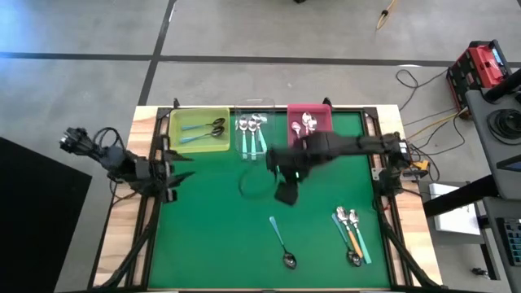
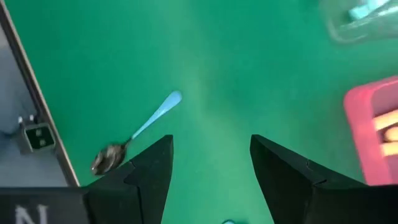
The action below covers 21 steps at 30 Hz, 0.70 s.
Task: Sort silverware by color (type)
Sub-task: Put the blue spoon into the yellow bin
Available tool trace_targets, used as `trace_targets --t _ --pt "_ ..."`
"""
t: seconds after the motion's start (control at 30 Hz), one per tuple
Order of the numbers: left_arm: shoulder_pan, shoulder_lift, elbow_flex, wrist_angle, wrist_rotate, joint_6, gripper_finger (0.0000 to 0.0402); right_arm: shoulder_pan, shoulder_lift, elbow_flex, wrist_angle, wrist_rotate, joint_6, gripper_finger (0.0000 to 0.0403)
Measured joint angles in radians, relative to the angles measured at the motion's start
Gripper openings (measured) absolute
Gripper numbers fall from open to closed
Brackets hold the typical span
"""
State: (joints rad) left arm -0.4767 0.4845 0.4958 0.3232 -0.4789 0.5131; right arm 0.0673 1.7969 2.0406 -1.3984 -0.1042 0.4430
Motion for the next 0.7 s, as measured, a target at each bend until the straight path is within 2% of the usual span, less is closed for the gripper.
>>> trace_targets --t 0.23,0.47,0.57,0.7 --pt "0.001 0.290 0.106 -0.004 0.000 -0.031 0.0132 0.222 0.000 -0.027 -0.002 0.153 0.084 0.0206" --pt "0.001 0.567 0.234 -0.053 0.009 -0.064 0.0132 0.380 -0.002 -0.076 -0.001 0.280 0.175 0.0205" --pt "0.006 0.678 0.302 -0.117 0.070 -0.089 0.0132 0.425 -0.002 -0.095 0.000 0.297 0.212 0.0205" --pt "0.024 0.819 0.402 -0.204 0.217 -0.113 0.0132 0.474 -0.011 -0.130 0.000 0.323 0.262 0.0205"
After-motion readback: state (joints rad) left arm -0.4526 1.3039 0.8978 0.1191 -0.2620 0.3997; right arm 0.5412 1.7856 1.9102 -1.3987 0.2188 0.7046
